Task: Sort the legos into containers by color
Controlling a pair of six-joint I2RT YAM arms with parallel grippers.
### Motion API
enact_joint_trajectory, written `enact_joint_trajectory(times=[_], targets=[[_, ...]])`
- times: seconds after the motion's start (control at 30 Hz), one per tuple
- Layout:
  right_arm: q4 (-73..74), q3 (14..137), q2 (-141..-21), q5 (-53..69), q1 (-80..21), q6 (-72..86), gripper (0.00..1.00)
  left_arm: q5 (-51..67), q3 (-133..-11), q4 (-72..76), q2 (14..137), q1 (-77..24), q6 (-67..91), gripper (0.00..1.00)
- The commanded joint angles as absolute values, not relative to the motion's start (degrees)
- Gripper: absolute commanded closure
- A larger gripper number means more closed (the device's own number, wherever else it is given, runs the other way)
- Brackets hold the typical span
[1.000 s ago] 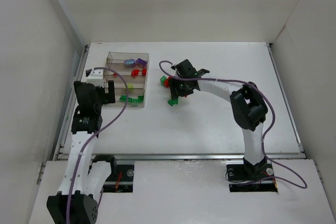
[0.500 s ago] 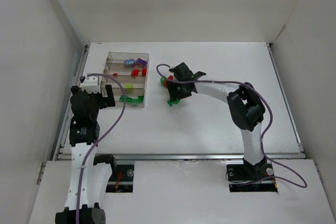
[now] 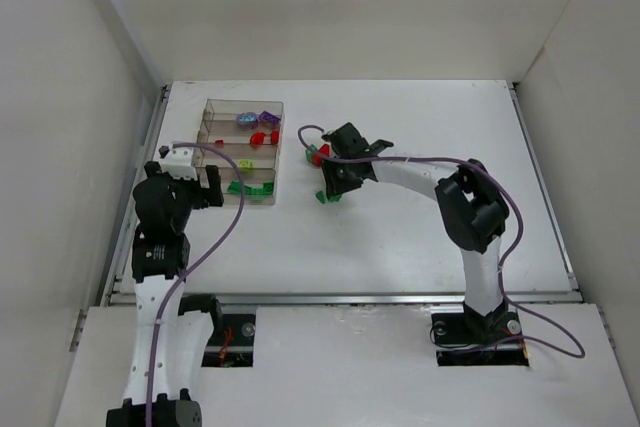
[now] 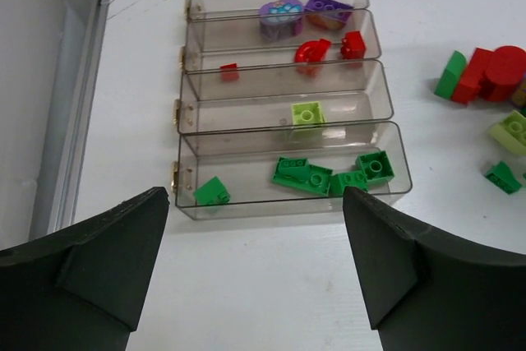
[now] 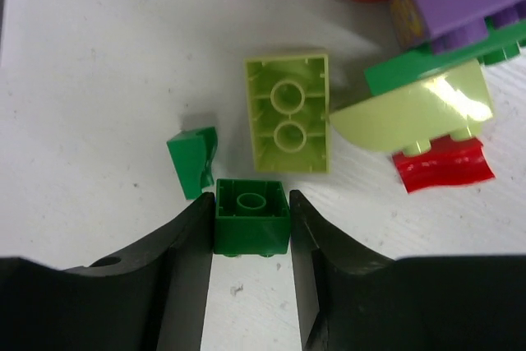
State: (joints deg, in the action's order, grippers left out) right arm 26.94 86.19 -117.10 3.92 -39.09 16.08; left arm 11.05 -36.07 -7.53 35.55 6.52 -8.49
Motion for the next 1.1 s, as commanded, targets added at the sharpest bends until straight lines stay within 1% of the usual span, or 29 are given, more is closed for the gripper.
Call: enact_joint_trajectory(times=[0.0,0.03,0.1,0.13,0.2,0.27,0.33,0.37,0.53,0.6,0.63,0.7,0.73,0.83,0.9,1.07], targets=[[25.58,85.34,-109.27,4.75,-39.46,16.7,1.0,18.53,-35.68,-5.36,34.63,6.77,-11.33,0.16],[25.58,85.34,-106.46,5.27,-39.46,16.7,1.0,21.07,-35.07,-5.36,34.63,6.77,-12.12,0.16],[25.58,85.34,-105.04,6.41,-39.46,16.7,1.0,24.5,-35.07,-5.36,34.63,6.77,-14.57,0.11],[25.58,85.95,-102.16,7.2,-39.46,16.7,1.0,30.0,-35.59,-5.36,35.15,6.77,-17.2,0.09],[25.58,87.01,-99.33,9.83,-39.46,16.08,1.0,33.91,-36.38,-4.49,35.68,6.77,-24.3,0.06],[24.53,88.76,-95.55,11.16,-39.46,16.08,1.0,38.2,-37.88,-2.91,37.0,6.77,-28.72,0.06],[23.74,90.08,-92.48,12.91,-39.46,16.61,1.0,40.59,-39.63,-0.63,38.93,4.5,-35.64,0.06],[22.95,90.09,-91.59,12.92,-39.46,17.66,1.0,44.09,-40.16,0.43,39.63,4.48,-37.16,0.06],[19.52,90.09,-86.93,15.29,-39.46,21.88,1.0,54.74,-40.78,14.31,44.81,2.47,-38.23,0.04],[16.62,88.34,-84.65,15.29,-39.46,23.72,1.0,53.97,-41.56,14.85,47.18,-1.74,-43.2,0.01],[15.74,87.63,-84.12,15.29,-39.46,24.25,1.0,52.57,-42.44,11.98,48.5,-3.5,-45.59,0.01],[14.25,86.32,-83.33,14.77,-39.46,24.95,1.0,48.97,-43.68,11.34,51.93,-8.42,-49.46,0.0],[14.24,86.31,-83.32,14.77,-39.46,25.48,1.0,44.87,-43.68,10.73,52.81,-10.0,-53.66,0.0],[14.24,86.31,-83.32,14.24,-39.46,26.01,1.0,37.39,-43.68,9.93,55.54,-16.68,-60.45,0.0],[14.24,85.79,-83.85,13.62,-39.46,26.02,1.0,35.43,-44.82,13.43,56.33,-19.67,-58.02,0.0],[14.24,85.78,-85.25,13.62,-39.46,26.02,1.0,35.42,-46.93,17.39,57.57,-24.43,-55.56,0.0]])
